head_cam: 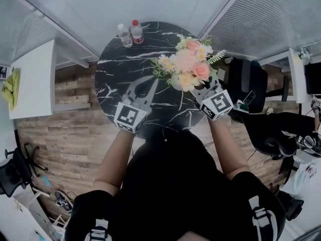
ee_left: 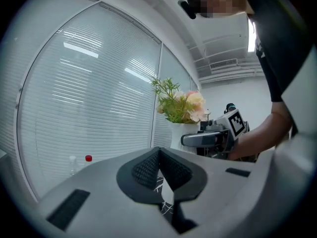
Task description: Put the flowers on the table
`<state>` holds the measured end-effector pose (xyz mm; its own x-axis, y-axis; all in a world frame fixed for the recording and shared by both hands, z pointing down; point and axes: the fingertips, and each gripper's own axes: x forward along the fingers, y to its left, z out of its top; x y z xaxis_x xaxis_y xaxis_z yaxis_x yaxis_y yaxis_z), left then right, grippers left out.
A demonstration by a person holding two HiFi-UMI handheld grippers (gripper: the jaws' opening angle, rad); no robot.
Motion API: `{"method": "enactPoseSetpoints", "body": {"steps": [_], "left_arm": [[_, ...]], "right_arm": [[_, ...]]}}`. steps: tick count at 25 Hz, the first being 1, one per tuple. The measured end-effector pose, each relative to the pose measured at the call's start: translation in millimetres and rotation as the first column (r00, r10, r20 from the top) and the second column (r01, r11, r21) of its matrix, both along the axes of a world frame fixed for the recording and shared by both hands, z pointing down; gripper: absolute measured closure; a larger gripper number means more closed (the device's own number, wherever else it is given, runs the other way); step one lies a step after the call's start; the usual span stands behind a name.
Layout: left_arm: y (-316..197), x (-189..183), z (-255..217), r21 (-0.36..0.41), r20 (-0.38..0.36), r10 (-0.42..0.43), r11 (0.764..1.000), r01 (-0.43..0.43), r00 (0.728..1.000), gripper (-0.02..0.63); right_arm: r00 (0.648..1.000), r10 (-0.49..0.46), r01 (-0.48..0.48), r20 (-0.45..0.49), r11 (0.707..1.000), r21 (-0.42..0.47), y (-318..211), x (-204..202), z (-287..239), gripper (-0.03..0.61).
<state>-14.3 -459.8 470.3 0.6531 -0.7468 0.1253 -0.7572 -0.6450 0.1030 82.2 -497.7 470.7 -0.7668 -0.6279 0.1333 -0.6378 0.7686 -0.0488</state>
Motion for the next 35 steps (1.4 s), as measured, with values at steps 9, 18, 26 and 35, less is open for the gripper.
{"method": "enactPoseSetpoints", "body": {"steps": [9, 18, 26, 35], "left_arm": [[-56.7, 0.4, 35.5, 0.046, -0.014, -0.059, 0.997, 0.059, 0.998, 0.601], [-99.6, -12.4, 80.4, 0.005, -0.023, -0.132, 0.991, 0.132, 0.991, 0.603], [-109.7, -13.0, 132.3, -0.031, -0.018, -0.167, 0.985, 0.167, 0.986, 0.603], [-114.6, -9.6, 175.4, -0.084, 0.017, -0.177, 0.980, 0.178, 0.984, 0.603]], "right_arm": [[0.999, -0.023, 0.023, 0.021, 1.000, 0.005, -63.3, -3.0, 42.2, 0.239], [1.000, -0.014, 0.013, 0.027, 1.000, 0.007, -106.9, -14.2, 93.4, 0.239], [1.000, -0.013, 0.013, 0.017, 1.000, 0.015, -126.2, -24.8, 143.4, 0.239], [1.000, -0.024, 0.024, 0.002, 1.000, 0.019, -134.2, -29.3, 189.0, 0.239]]}}
